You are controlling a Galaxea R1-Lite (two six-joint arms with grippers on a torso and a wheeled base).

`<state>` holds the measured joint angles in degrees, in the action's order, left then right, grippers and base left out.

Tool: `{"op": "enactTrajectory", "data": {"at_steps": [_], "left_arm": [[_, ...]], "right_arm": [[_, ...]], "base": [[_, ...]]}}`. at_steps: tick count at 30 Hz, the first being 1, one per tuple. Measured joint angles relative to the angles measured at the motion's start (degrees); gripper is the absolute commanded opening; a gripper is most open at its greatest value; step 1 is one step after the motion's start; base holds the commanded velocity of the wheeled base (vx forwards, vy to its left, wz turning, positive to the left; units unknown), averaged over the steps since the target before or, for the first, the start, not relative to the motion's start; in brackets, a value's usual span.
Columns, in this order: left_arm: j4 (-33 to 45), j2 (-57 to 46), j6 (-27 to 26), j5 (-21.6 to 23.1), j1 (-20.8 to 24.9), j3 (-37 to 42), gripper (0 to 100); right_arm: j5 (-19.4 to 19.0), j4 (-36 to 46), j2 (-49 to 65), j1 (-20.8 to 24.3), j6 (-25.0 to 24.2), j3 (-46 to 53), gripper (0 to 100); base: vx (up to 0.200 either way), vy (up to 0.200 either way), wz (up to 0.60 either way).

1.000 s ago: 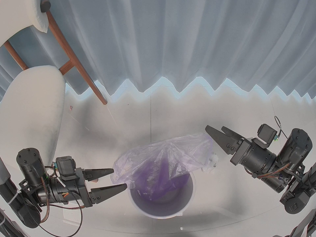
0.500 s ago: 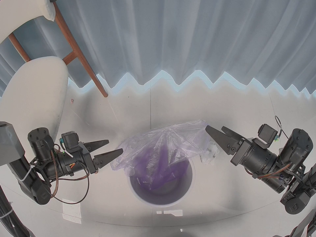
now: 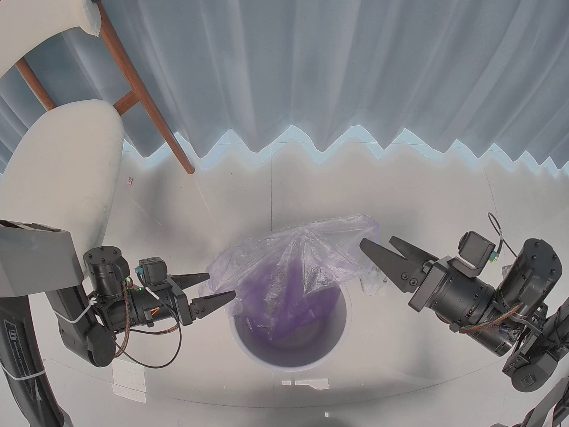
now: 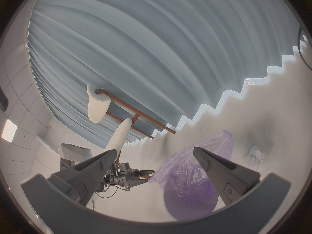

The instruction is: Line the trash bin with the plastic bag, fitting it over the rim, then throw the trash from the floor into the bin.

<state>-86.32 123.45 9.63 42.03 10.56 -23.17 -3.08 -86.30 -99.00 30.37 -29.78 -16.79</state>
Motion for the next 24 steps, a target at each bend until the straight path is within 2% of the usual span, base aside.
{"op": "enactTrajectory", "data": {"at_steps": [12,13,22,24], "left_arm": [[-0.17,1.88,-0.49,0.04,4.13,-0.46,100],[-0.15,1.94,-0.99,0.01,4.51,-0.24,0],[-0.15,1.73,-2.77,-0.21,4.99,0.49,0],[-0.2,1.46,-4.49,-0.21,4.99,1.13,0]], "right_arm": [[0.02,0.0,-0.32,1.55,0.0,0.72,100],[0.05,0.02,-0.34,1.72,0.0,0.72,100],[0.02,0.07,-0.59,2.18,0.0,0.83,100],[0.07,0.07,-0.74,2.18,-0.02,0.89,100]], "base": [[0.0,0.0,0.0],[0.0,0.0,0.0],[0.0,0.0,0.0],[0.0,0.0,0.0]]}}
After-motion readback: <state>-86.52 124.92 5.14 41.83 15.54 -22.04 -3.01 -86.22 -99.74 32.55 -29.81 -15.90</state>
